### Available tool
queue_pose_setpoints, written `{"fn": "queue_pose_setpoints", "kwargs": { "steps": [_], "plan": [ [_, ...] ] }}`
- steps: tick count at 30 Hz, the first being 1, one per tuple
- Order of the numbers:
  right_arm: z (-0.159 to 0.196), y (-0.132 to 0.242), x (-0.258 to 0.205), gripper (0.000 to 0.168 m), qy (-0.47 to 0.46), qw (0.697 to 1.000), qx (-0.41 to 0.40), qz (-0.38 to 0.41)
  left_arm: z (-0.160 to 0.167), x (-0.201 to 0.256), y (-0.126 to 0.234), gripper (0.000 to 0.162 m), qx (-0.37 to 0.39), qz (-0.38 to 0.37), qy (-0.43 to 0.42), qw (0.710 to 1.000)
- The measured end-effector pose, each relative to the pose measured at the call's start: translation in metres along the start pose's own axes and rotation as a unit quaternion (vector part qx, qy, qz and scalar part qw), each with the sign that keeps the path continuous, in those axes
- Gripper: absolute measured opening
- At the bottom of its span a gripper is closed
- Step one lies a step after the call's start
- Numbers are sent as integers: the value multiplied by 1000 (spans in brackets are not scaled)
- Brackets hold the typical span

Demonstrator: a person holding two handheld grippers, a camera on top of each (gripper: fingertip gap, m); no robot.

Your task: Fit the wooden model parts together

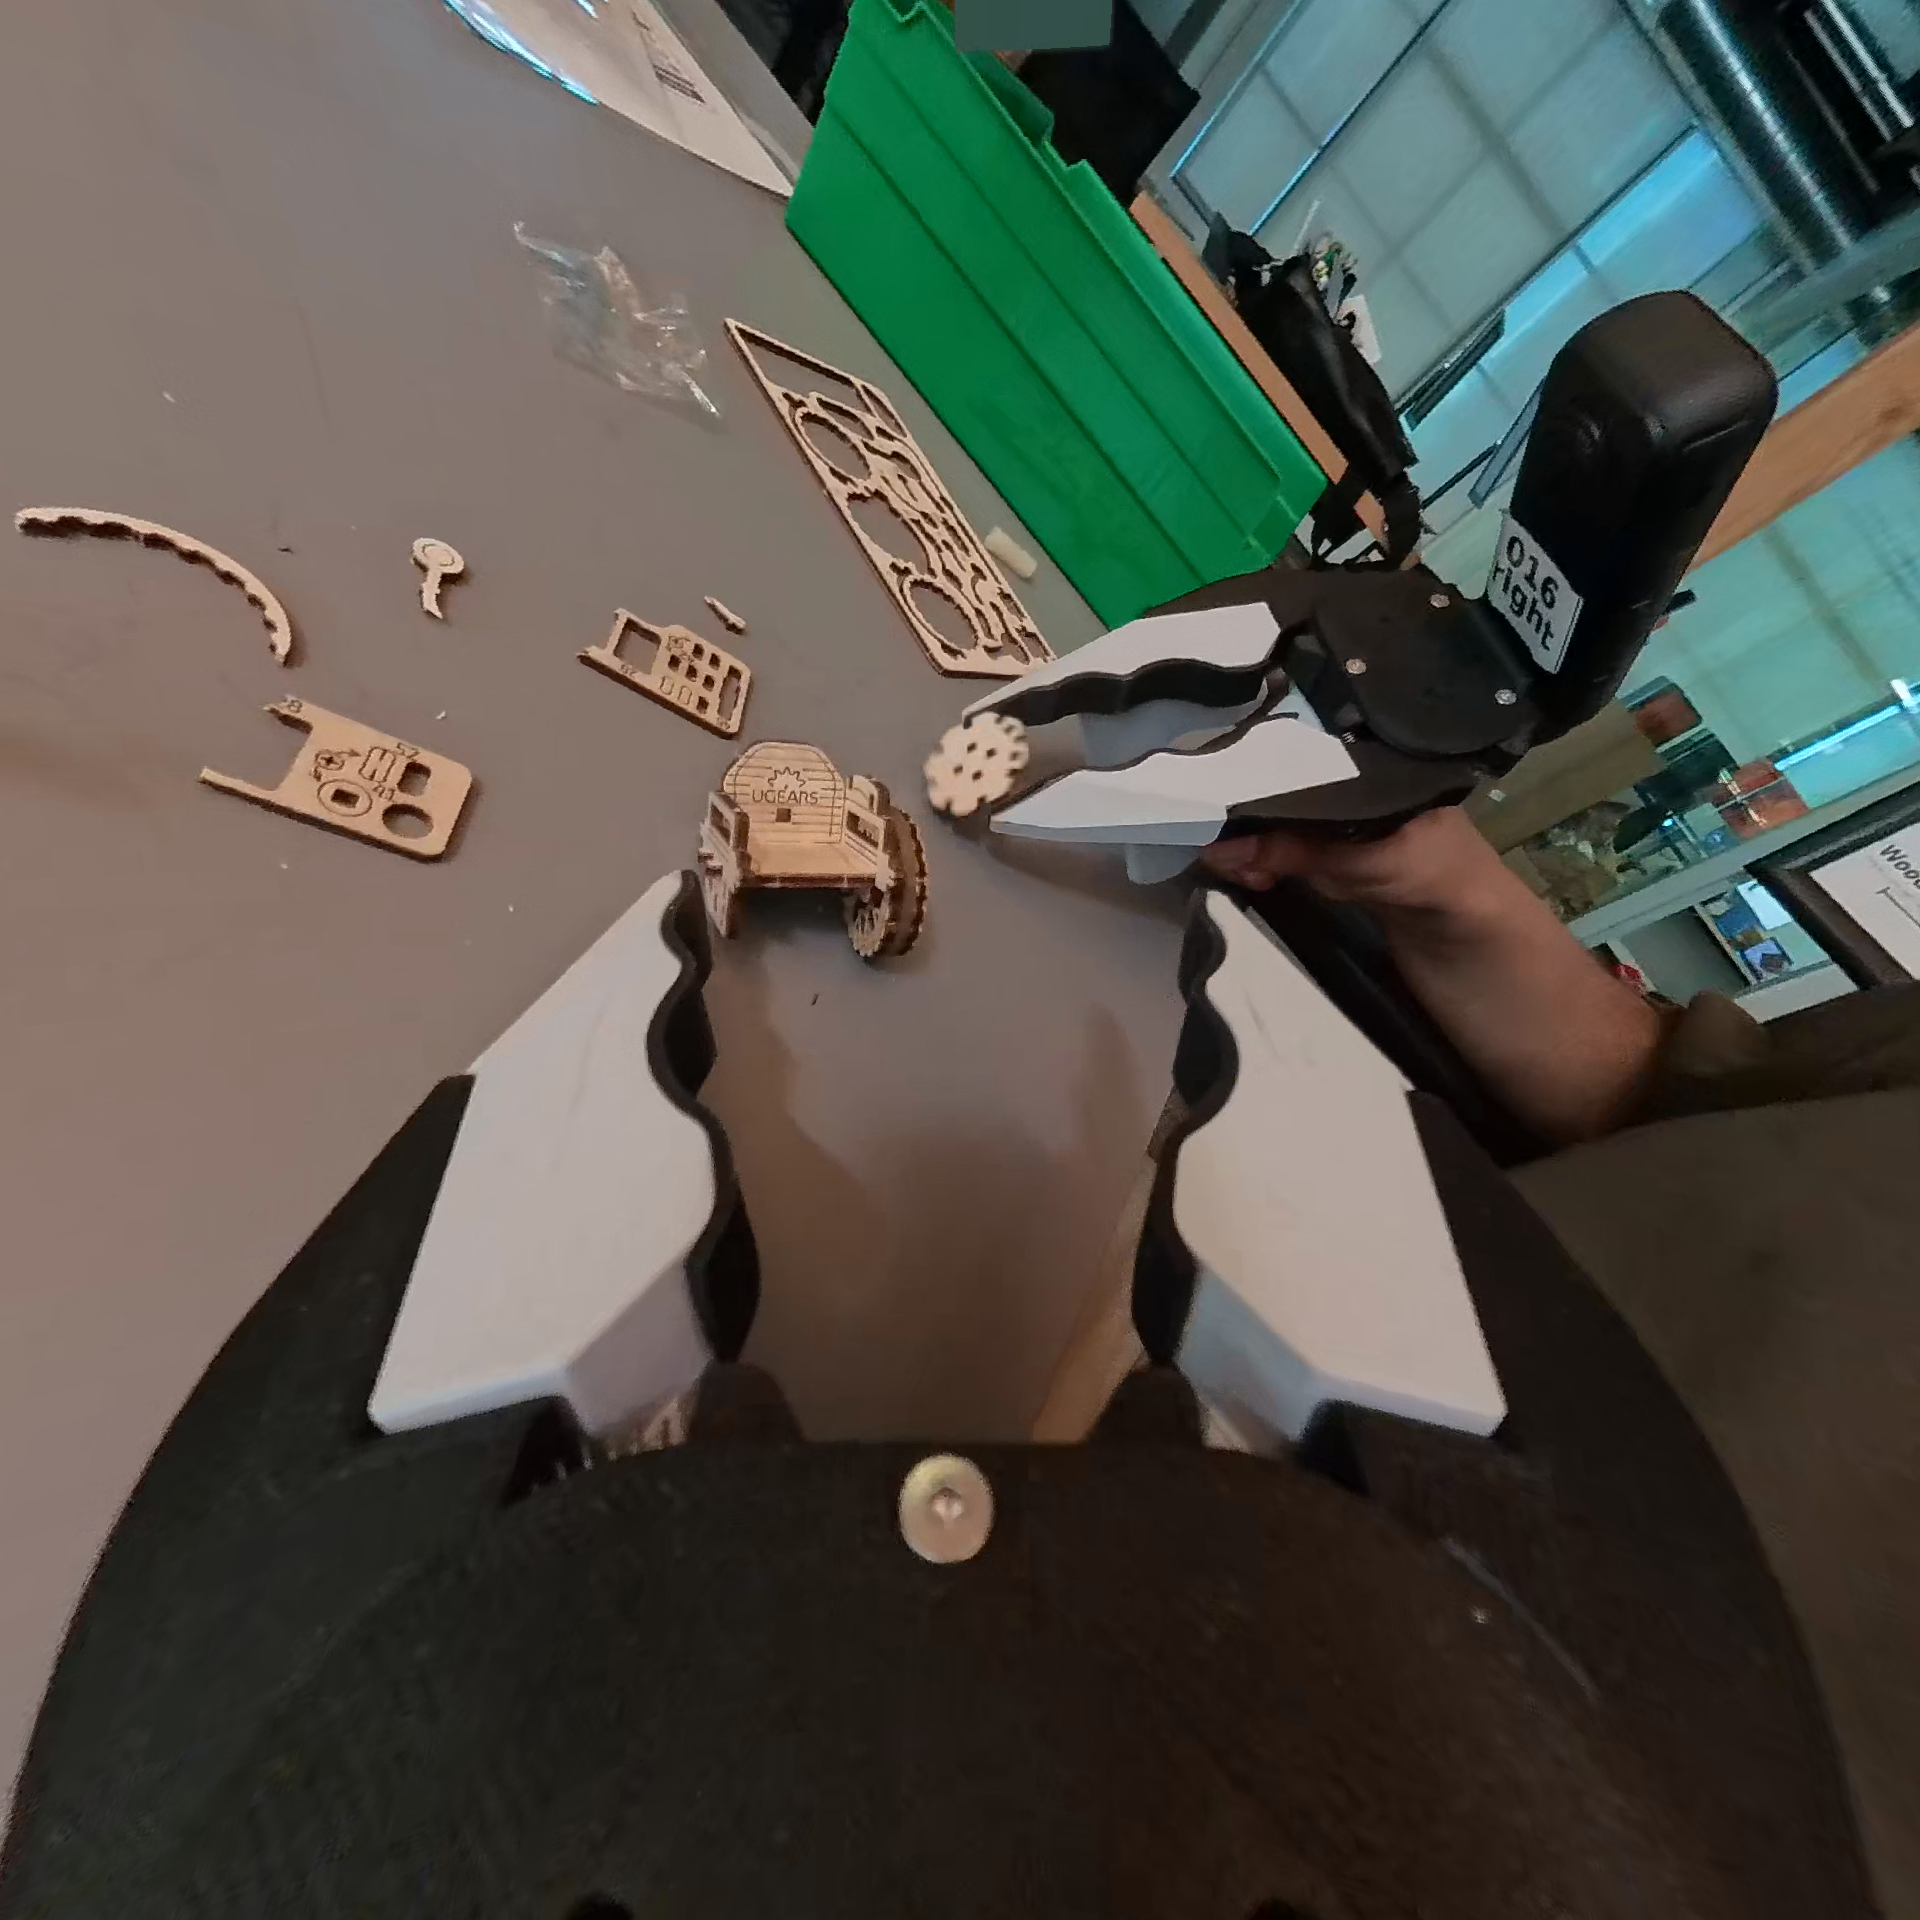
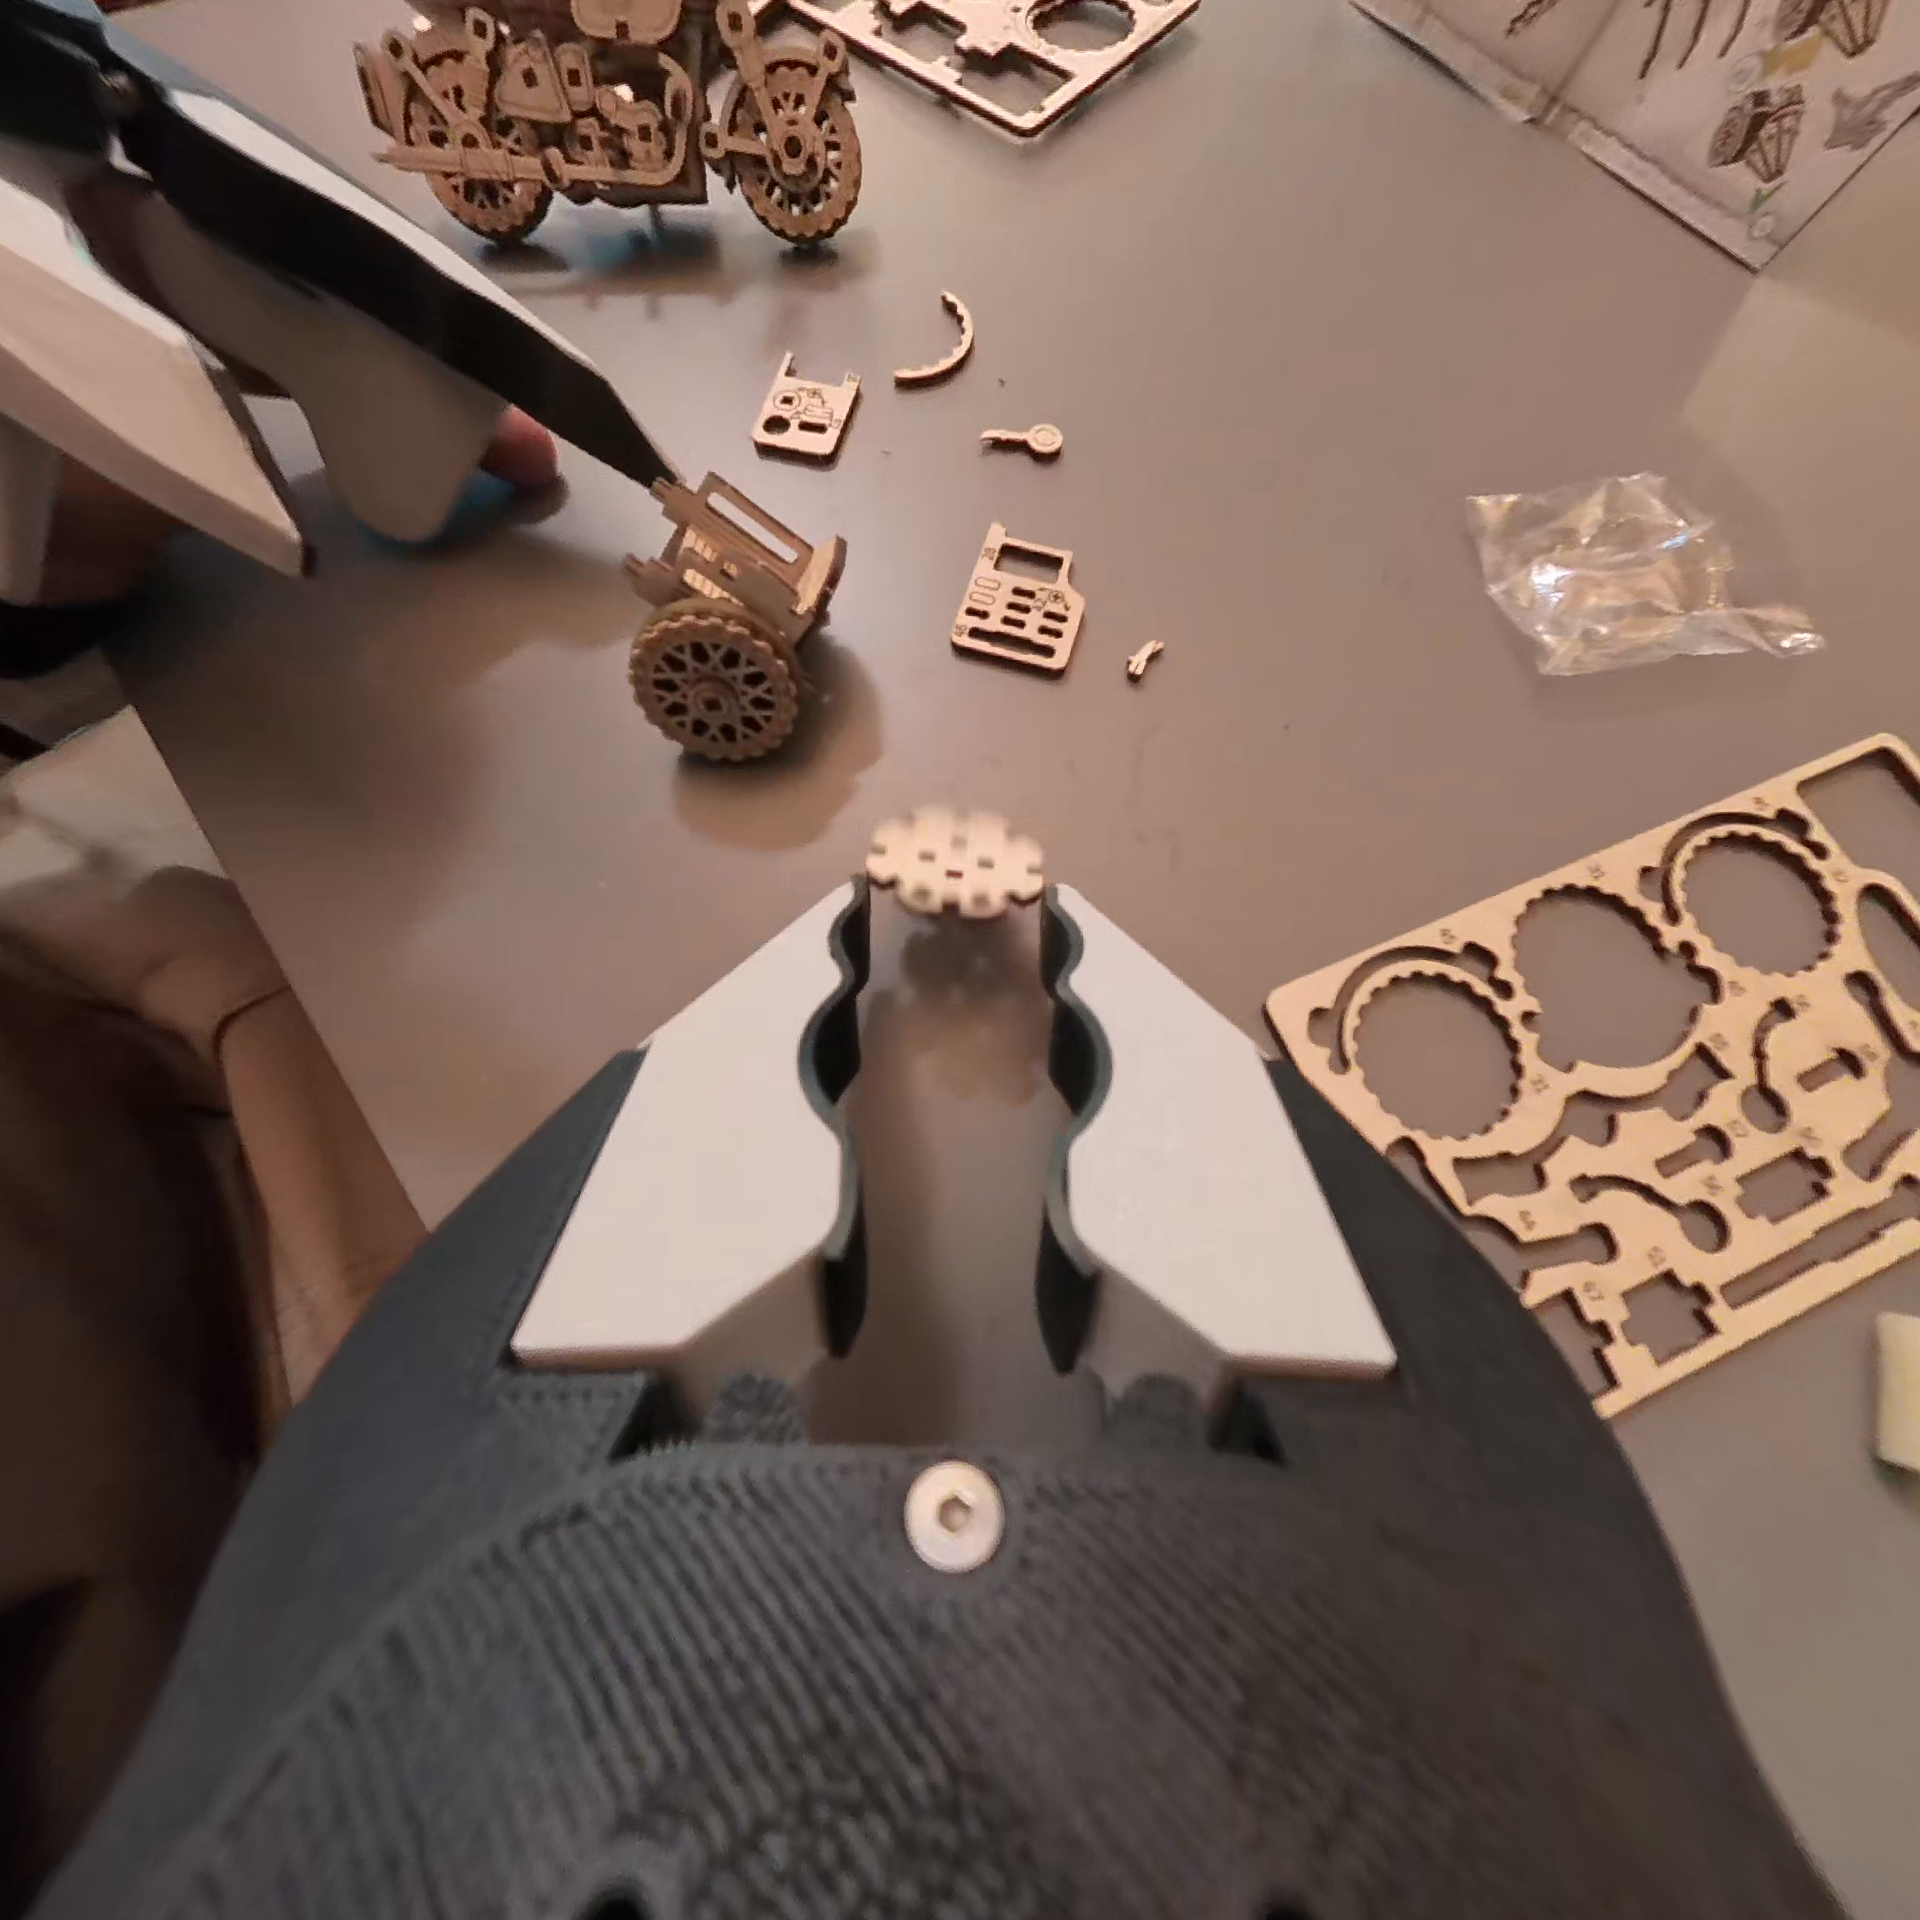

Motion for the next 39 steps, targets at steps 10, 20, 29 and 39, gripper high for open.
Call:
{"fn": "queue_pose_setpoints", "kwargs": {
  "steps": [10,20,29,39],
  "plan": [
    [-1,4,4,31,-27,999,41,8,1,3,1,84,2,20,-5,1000],
    [-6,8,2,28,-50,994,100,-14,2,4,0,78,-7,30,-4,1000],
    [-10,5,-5,28,-38,994,104,-16,7,10,-6,77,-33,48,-25,998],
    [-12,6,-5,28,-41,992,117,-12,8,14,-7,77,-34,69,-33,997]
  ]
}}
Point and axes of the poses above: each gripper's, where its closed fingertips meet, y back along the fingers, z out of its underside, x = y × z across the jaws, the point moved 9 cm from there along y, back along the fingers, and after that the axes turned 13 degrees about y, right-handed, at the moved point
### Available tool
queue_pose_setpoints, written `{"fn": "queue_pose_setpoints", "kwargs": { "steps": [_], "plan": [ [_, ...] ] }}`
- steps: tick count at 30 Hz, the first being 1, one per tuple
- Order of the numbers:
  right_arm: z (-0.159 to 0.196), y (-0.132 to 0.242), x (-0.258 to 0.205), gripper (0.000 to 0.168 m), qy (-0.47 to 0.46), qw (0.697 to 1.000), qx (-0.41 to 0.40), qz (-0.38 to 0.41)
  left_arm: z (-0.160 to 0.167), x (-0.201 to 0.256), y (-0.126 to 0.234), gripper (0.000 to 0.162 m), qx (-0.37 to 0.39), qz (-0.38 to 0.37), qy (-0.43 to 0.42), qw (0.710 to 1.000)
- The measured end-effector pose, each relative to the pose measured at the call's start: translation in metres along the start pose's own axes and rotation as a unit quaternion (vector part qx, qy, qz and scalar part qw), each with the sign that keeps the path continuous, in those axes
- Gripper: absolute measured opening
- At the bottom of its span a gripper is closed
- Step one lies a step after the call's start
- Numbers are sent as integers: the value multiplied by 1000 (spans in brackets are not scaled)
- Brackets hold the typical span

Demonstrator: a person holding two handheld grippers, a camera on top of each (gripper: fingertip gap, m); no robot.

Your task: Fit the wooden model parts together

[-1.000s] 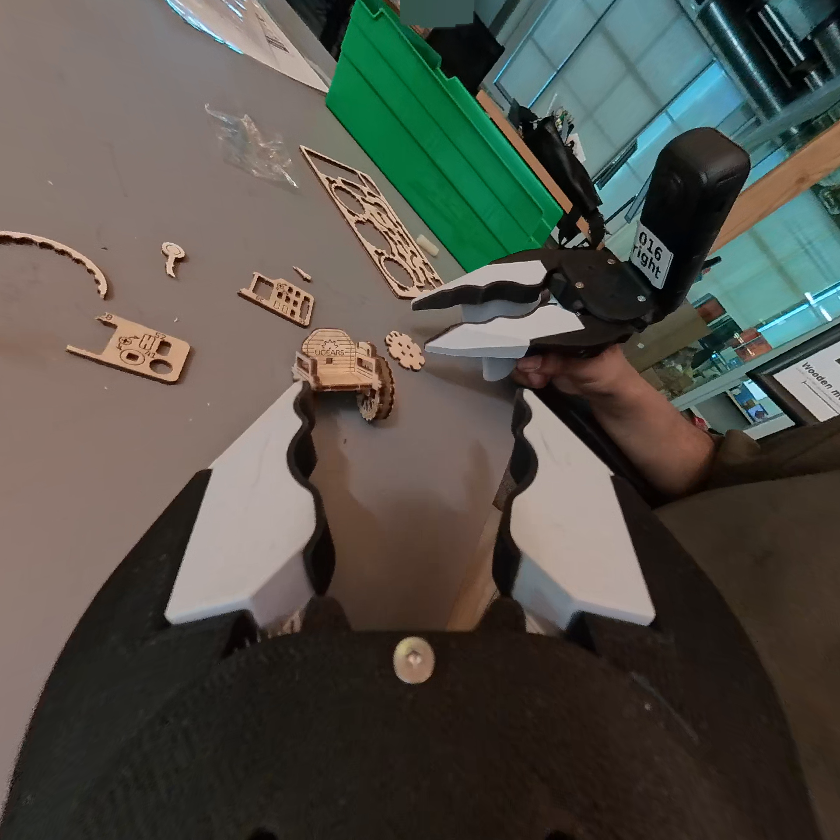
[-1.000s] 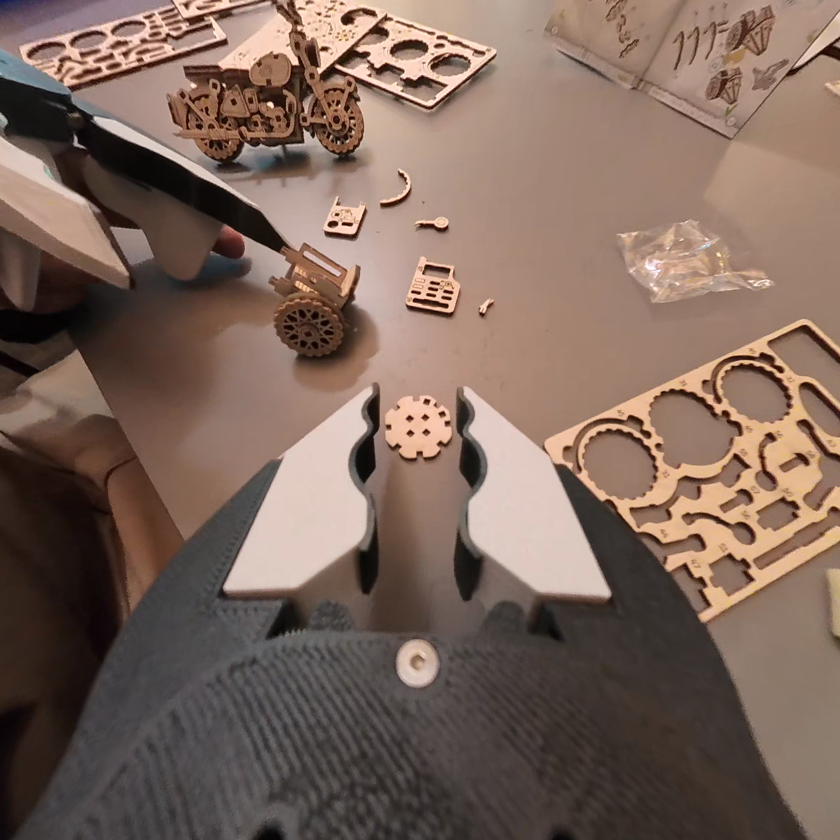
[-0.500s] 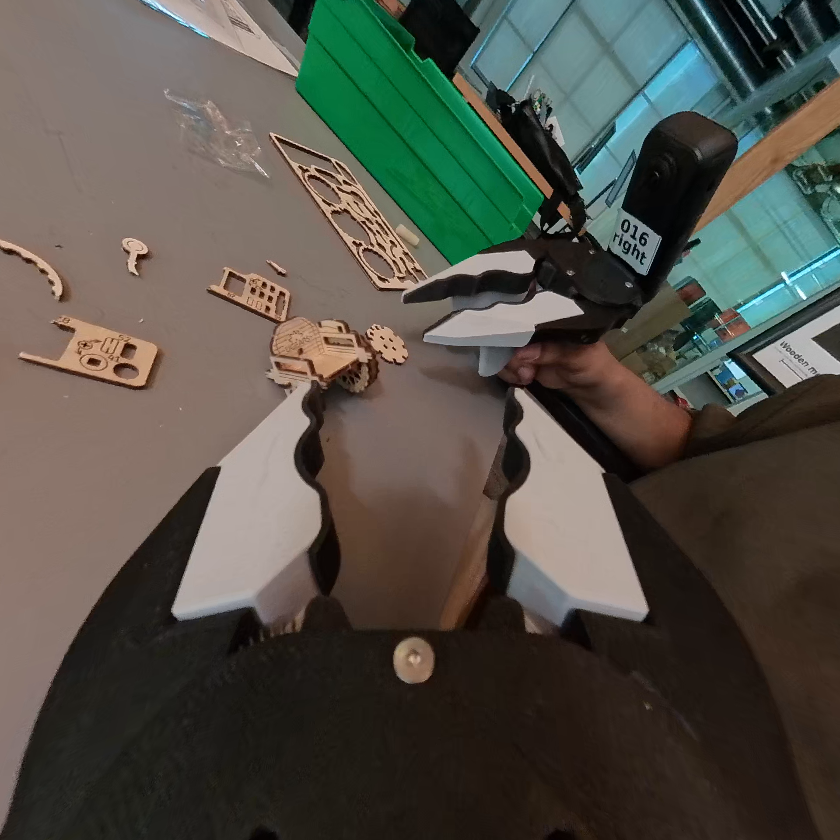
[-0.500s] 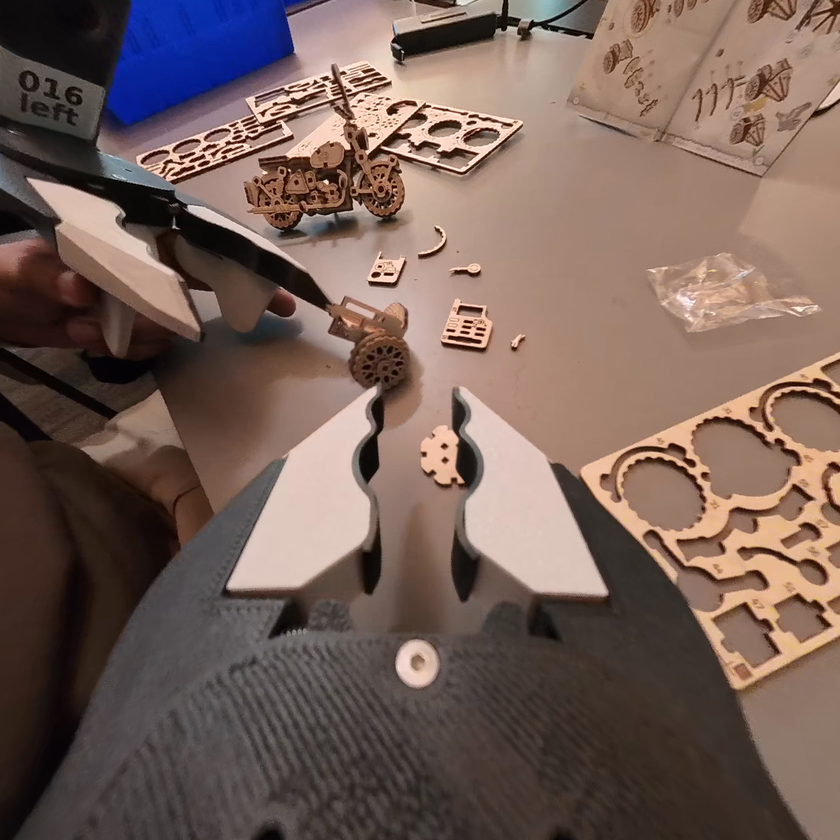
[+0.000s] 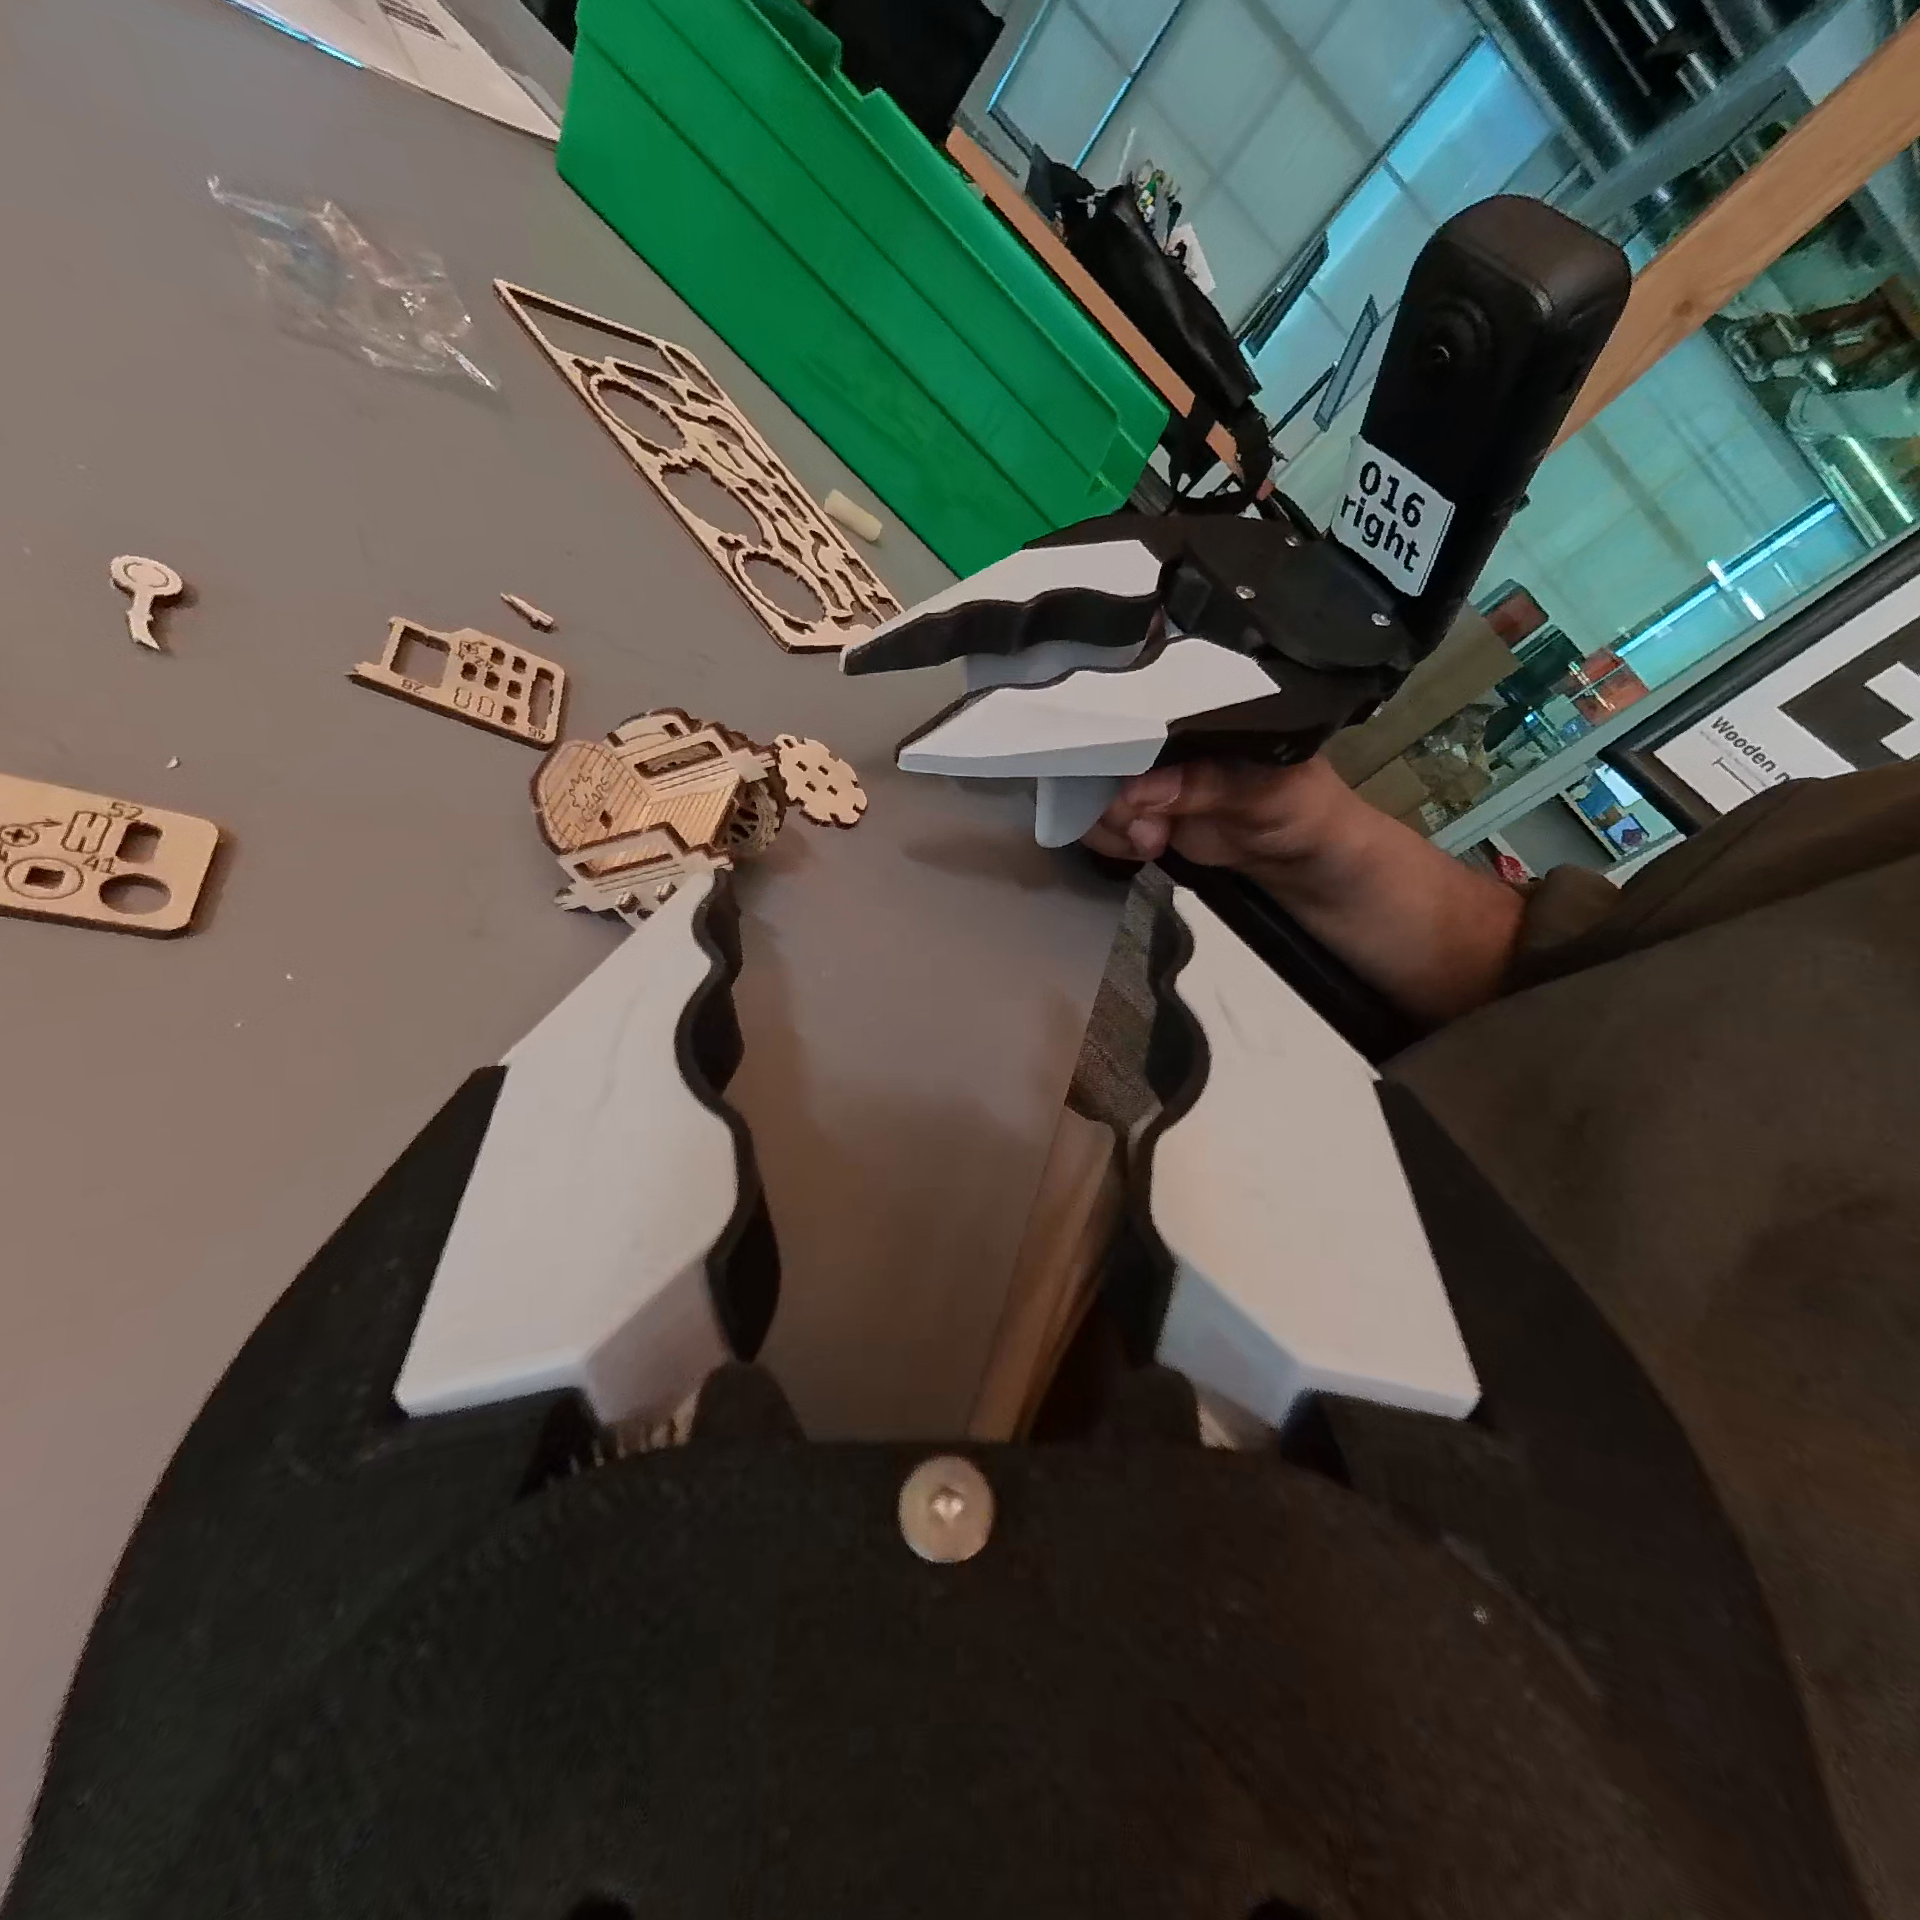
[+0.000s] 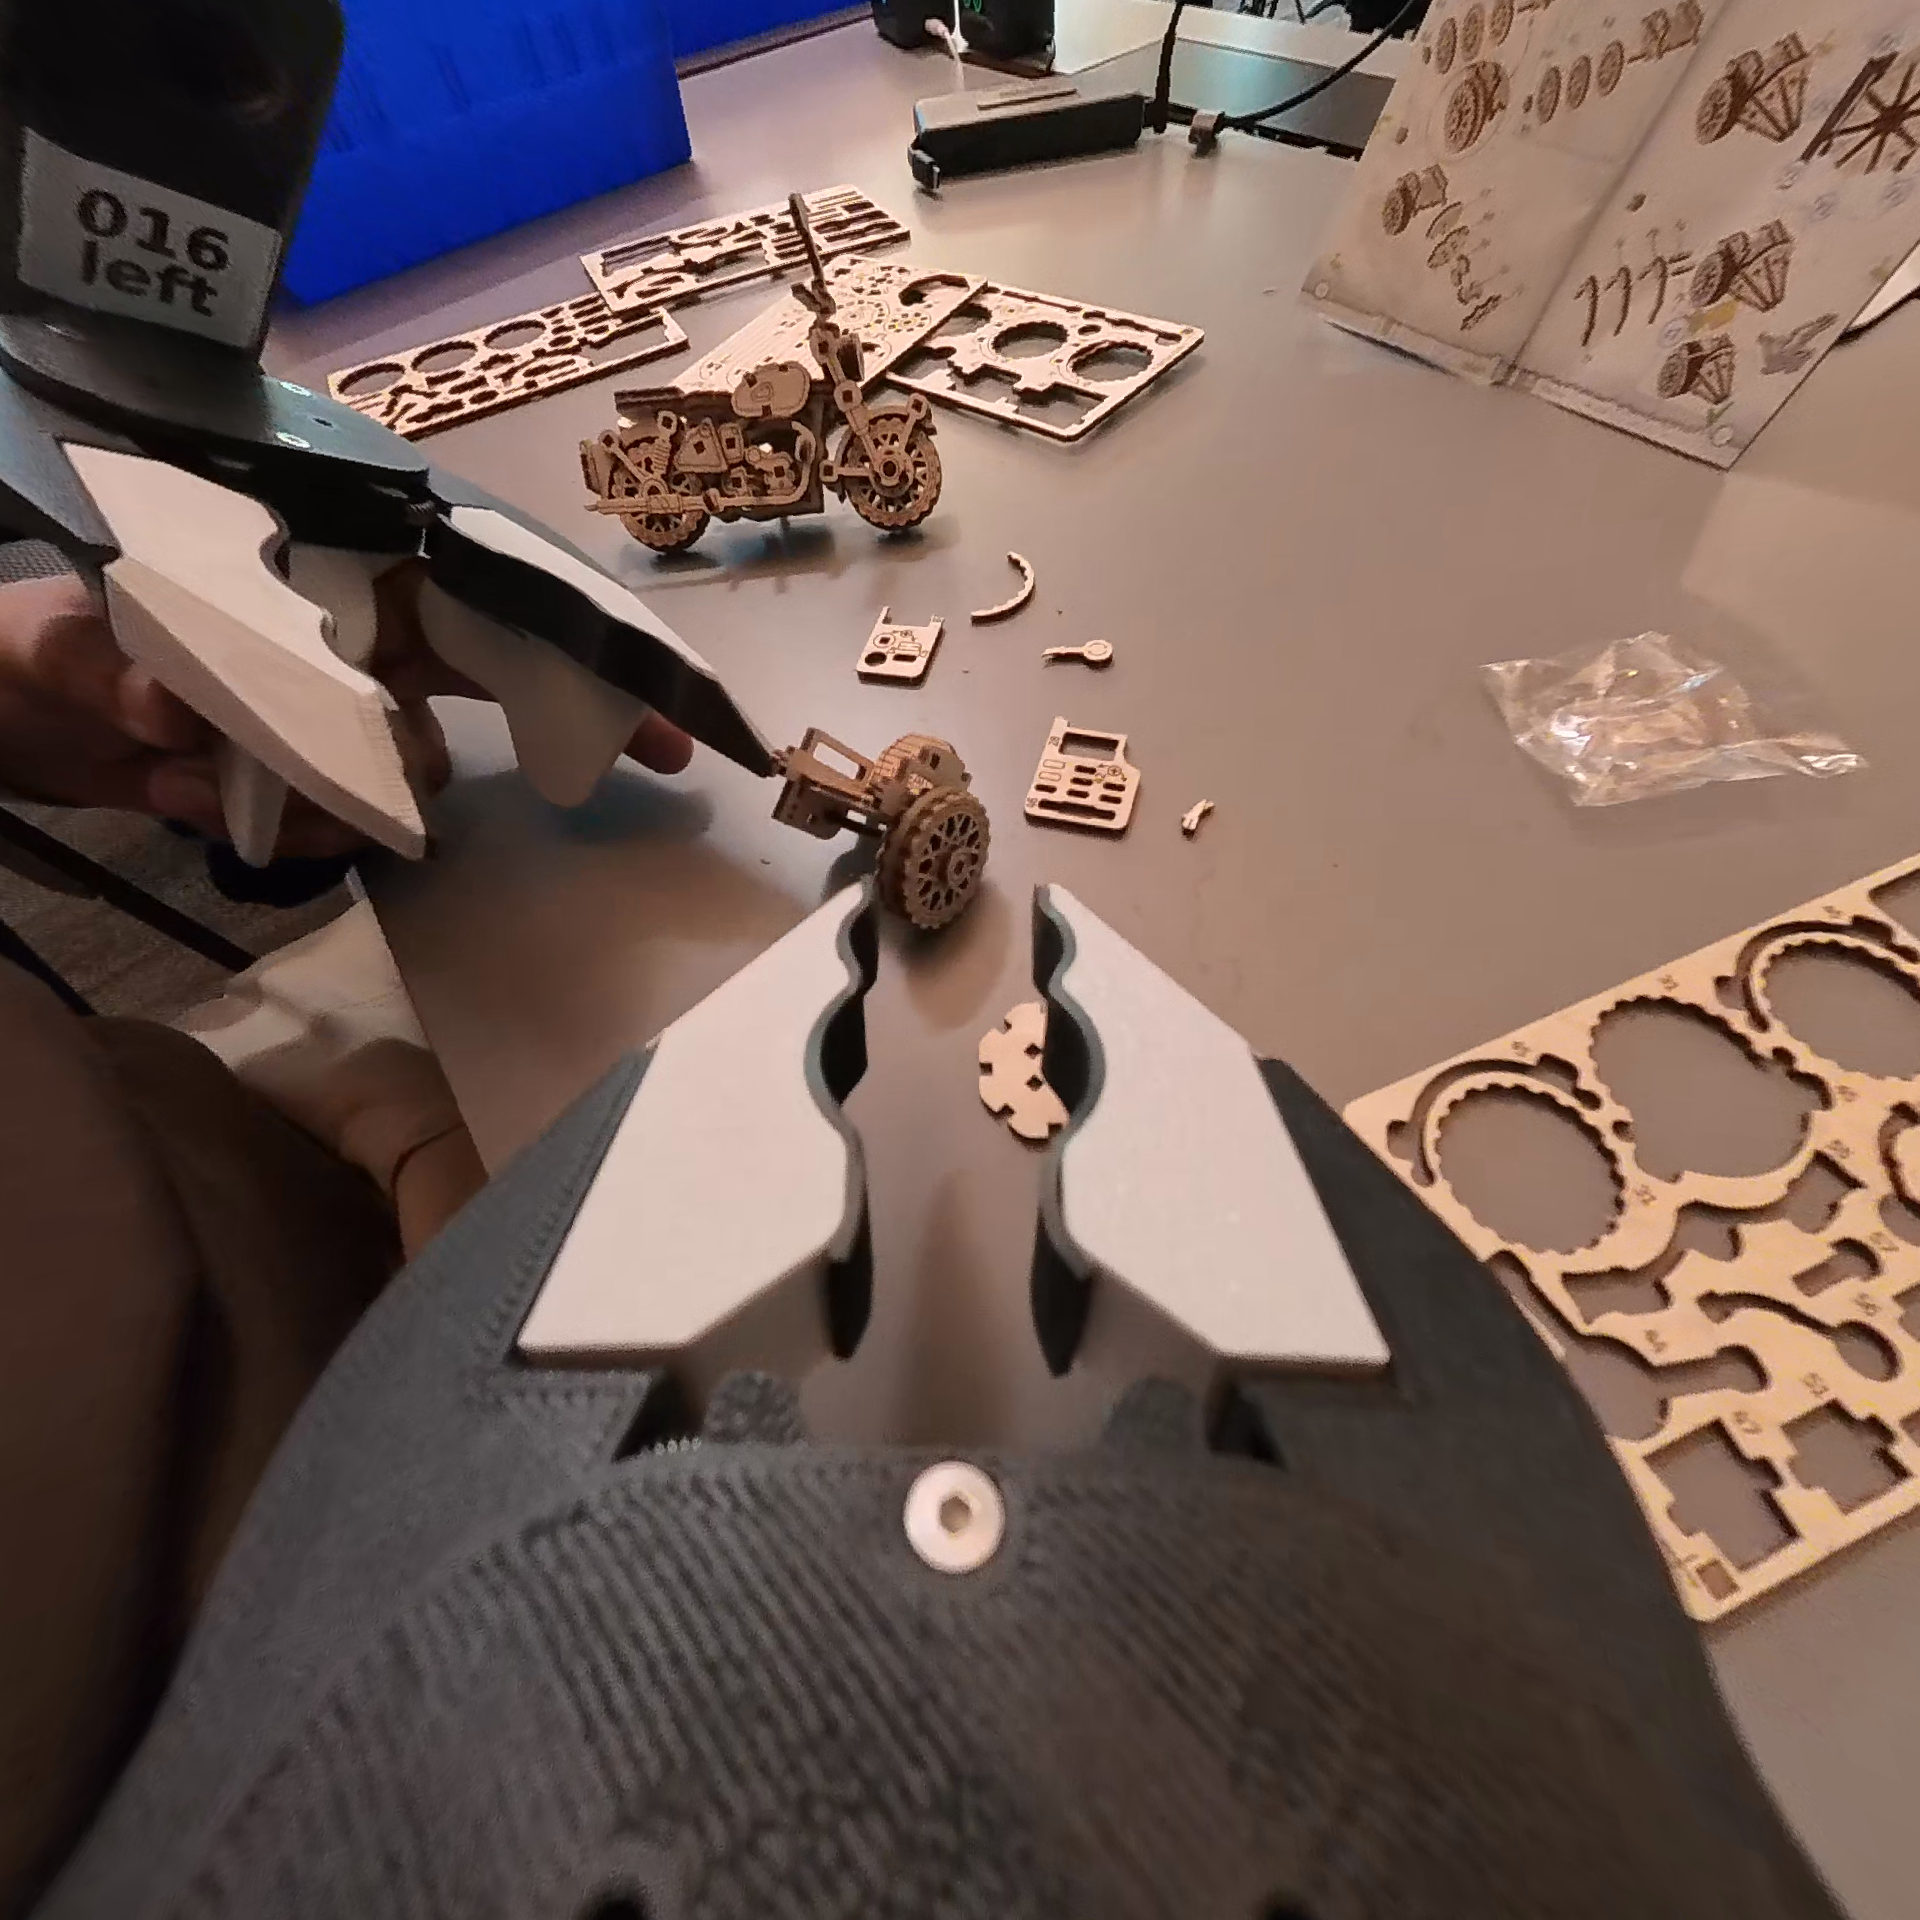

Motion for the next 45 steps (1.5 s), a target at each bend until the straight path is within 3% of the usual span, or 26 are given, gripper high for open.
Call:
{"fn": "queue_pose_setpoints", "kwargs": {
  "steps": [45],
  "plan": [
    [-2,-2,-7,31,4,1000,5,-5,-2,-6,7,76,17,-4,34,999]
  ]
}}
Point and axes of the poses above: each gripper's, where its closed fingertips meet, y back along the fingers, z out of its underside, x = y × z across the jaws, the point moved 9 cm from there along y, back along the fingers, and after that the axes turned 13 degrees about y, right-handed, at the moved point
